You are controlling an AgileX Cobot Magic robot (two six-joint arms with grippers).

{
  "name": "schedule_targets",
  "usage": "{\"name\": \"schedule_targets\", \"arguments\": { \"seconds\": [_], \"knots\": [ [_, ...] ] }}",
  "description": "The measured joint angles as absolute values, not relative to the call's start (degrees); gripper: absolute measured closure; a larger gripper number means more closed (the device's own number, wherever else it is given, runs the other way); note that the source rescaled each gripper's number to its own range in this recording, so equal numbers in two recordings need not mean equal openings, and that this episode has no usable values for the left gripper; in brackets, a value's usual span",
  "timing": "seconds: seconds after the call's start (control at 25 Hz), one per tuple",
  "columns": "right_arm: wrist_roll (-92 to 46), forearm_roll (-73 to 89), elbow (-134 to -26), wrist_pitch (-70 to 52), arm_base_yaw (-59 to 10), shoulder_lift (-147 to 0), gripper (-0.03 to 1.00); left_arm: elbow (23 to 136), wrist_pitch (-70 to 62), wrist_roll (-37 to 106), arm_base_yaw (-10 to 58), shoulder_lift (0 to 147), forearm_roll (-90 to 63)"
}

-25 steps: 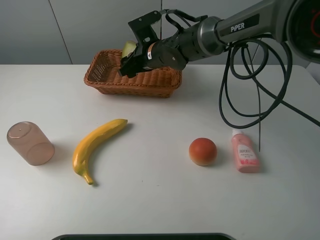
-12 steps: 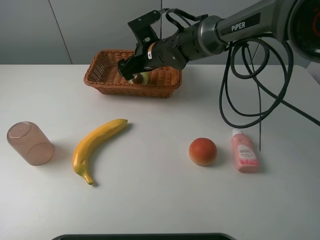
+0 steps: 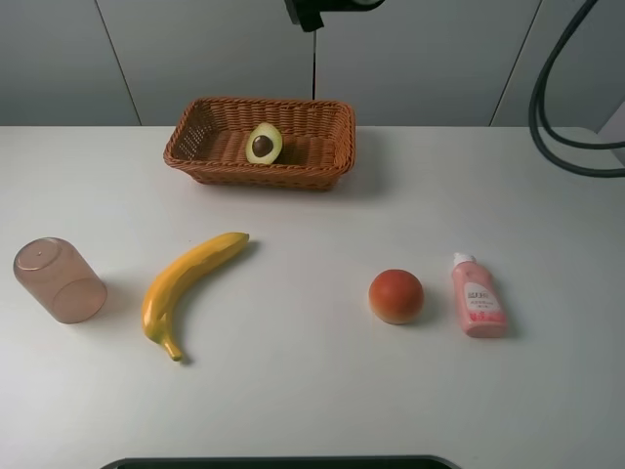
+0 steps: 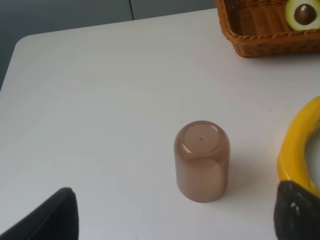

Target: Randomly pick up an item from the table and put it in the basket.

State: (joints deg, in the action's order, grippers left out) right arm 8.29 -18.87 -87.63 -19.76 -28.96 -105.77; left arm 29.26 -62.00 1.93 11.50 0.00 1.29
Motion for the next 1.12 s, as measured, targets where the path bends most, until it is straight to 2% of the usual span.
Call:
{"name": "schedule_targets", "arguments": {
  "seconds": [0.16,0.48,0.76,1.12],
  "knots": [
    [5.87,-18.77,-87.50,-30.00,-24.06,-96.08,-0.02,29.26,-62.00,1.80,11.50,0.00,1.29],
    [0.00,-14.49,-77.18,-36.79,-13.94,-75.04,-0.02,29.26,-62.00,1.69,11.50,0.00,1.29],
    [-1.10,-8.15,-64.57,-41.42,-10.08,-58.93,-0.02,29.26,-62.00,1.69,11.50,0.00,1.29],
    [-2.60,1.08,-47.31,-44.67,-9.85,-39.35,-0.03,29.26,-62.00,1.69,11.50,0.00,1.29]
  ]
}}
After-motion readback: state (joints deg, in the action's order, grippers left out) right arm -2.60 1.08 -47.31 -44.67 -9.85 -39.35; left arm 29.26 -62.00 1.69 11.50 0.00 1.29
